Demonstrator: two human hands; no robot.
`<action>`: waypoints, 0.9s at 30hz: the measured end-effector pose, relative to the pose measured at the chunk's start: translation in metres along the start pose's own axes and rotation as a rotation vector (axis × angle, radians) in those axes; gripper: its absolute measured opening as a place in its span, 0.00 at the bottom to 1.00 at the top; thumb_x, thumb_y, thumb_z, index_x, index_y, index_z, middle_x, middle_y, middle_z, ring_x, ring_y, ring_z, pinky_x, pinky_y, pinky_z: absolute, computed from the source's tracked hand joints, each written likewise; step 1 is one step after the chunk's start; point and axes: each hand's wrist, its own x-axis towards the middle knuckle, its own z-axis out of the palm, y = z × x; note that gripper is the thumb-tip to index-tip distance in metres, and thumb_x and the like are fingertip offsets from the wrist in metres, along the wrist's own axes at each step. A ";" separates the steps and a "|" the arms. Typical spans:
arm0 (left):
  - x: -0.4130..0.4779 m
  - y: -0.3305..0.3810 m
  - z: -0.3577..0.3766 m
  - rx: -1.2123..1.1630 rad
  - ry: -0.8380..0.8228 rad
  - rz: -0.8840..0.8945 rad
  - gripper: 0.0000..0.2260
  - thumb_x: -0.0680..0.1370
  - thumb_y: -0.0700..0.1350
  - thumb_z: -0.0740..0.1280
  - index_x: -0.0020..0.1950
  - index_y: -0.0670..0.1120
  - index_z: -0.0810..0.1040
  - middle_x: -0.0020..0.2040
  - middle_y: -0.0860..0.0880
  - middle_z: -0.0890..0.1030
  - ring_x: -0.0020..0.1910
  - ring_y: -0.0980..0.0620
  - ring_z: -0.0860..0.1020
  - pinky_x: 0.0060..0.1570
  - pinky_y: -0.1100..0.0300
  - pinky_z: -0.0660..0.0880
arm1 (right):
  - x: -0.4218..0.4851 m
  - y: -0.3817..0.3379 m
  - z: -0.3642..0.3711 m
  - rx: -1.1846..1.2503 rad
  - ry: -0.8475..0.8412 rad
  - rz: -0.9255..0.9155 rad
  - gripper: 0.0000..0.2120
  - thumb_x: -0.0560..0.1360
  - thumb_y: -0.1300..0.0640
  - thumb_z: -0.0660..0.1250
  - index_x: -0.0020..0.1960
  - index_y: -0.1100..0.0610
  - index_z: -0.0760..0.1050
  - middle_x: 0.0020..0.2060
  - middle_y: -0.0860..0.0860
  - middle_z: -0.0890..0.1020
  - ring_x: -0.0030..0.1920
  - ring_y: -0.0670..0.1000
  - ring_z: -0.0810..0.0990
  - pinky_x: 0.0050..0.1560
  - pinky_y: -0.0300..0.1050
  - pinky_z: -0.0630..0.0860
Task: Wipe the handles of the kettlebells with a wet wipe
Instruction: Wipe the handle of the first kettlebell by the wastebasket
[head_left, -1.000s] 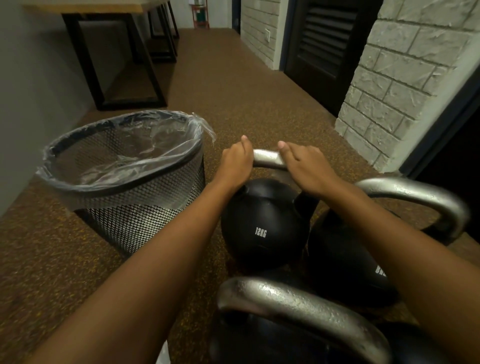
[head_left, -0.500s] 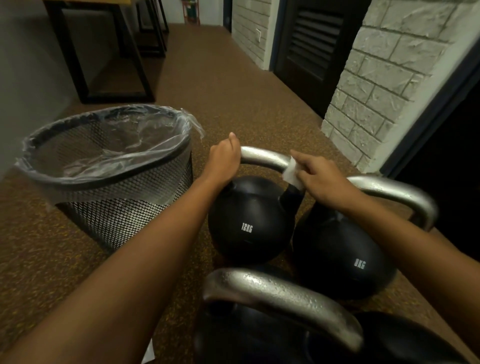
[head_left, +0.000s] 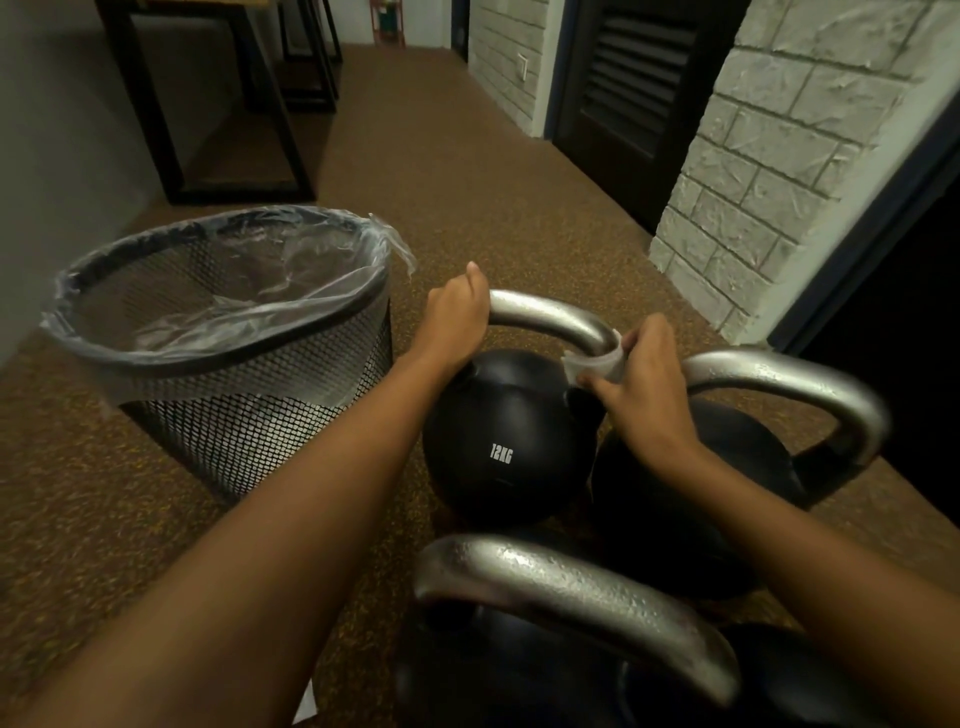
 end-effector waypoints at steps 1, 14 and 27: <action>0.000 0.000 0.000 0.005 0.000 -0.001 0.21 0.83 0.48 0.45 0.43 0.41 0.73 0.36 0.47 0.73 0.36 0.51 0.70 0.41 0.58 0.66 | 0.000 0.000 0.002 0.006 0.005 0.020 0.19 0.70 0.57 0.72 0.50 0.57 0.62 0.50 0.53 0.69 0.48 0.52 0.72 0.50 0.52 0.74; 0.002 -0.003 0.003 0.007 0.020 0.006 0.22 0.83 0.48 0.45 0.40 0.42 0.72 0.38 0.45 0.73 0.35 0.50 0.70 0.40 0.59 0.66 | 0.010 -0.015 0.018 -0.189 0.188 -0.272 0.18 0.70 0.66 0.68 0.57 0.61 0.66 0.51 0.58 0.71 0.49 0.57 0.72 0.44 0.53 0.74; 0.001 -0.002 0.002 0.003 0.007 -0.009 0.21 0.83 0.48 0.45 0.43 0.41 0.74 0.38 0.45 0.73 0.36 0.51 0.70 0.41 0.59 0.65 | 0.001 -0.008 0.032 0.056 0.271 0.046 0.18 0.69 0.65 0.69 0.55 0.60 0.64 0.53 0.56 0.69 0.55 0.55 0.70 0.52 0.40 0.65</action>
